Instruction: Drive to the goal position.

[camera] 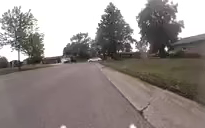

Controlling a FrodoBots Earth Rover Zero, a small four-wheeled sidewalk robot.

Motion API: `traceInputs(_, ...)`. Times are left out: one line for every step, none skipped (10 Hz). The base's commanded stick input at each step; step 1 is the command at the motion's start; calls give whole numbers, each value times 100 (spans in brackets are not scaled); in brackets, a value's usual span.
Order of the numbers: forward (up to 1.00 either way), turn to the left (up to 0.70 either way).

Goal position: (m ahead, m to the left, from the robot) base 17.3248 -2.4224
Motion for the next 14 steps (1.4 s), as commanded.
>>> traceInputs(100,0)
traceInputs(100,0)
traceInputs(100,0)
traceInputs(100,0)
traceInputs(100,16)
traceInputs(100,37)
traceInputs(100,25)
traceInputs(100,13)
traceInputs(100,2)
traceInputs(100,0)
traceInputs(100,0)
traceInputs(100,0)
traceInputs(100,0)
traceInputs(100,0)
